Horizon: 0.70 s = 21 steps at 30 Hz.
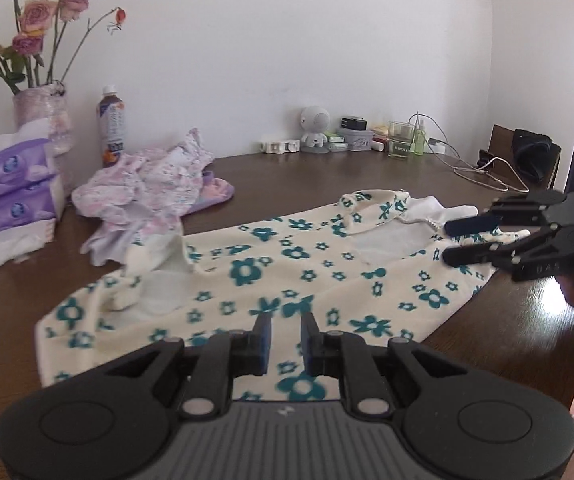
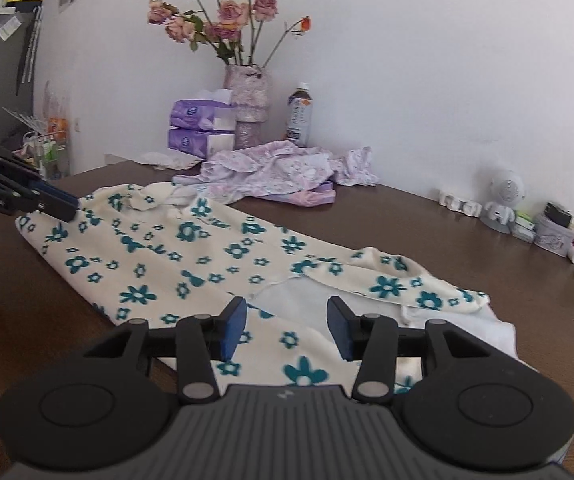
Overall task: Fold clothes
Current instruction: 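Open the left gripper and lift it off the garment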
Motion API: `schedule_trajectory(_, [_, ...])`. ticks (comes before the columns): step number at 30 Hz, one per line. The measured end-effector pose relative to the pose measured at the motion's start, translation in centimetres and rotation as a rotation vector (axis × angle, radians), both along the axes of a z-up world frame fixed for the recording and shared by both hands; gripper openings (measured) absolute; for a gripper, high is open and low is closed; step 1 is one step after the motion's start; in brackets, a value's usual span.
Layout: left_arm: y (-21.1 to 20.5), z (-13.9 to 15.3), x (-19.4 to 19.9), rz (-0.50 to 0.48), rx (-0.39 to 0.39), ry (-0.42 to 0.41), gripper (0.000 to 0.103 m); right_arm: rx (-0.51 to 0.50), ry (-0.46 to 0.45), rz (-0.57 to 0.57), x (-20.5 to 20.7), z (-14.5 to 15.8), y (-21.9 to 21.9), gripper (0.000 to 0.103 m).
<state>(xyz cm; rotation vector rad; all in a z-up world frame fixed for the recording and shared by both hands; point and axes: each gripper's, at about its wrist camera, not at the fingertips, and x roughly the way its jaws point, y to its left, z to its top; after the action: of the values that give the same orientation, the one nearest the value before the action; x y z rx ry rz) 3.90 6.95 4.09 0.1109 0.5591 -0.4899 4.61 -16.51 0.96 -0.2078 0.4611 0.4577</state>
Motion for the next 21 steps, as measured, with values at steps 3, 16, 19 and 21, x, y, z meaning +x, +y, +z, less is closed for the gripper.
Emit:
schedule_trajectory(3, [-0.8,-0.5,0.6,0.004,-0.003,0.005,0.017,0.038,0.027,0.026,0.7,-0.7,1.6,0.046])
schedule_trajectory(16, [3.8,0.7,-0.5,0.079,-0.089,-0.028,0.040,0.067,0.059,0.027,1.1,-1.9,2.0,0.046])
schedule_trajectory(19, [6.1,1.2,-0.5,0.115,-0.039,-0.018,0.044,0.070,0.060,-0.006,1.0,-1.8,0.9,0.046])
schedule_trajectory(21, [6.9,1.1,0.0,0.085,-0.007,0.023,0.044,0.068,0.065,-0.037,1.1,-1.8,0.1,0.046])
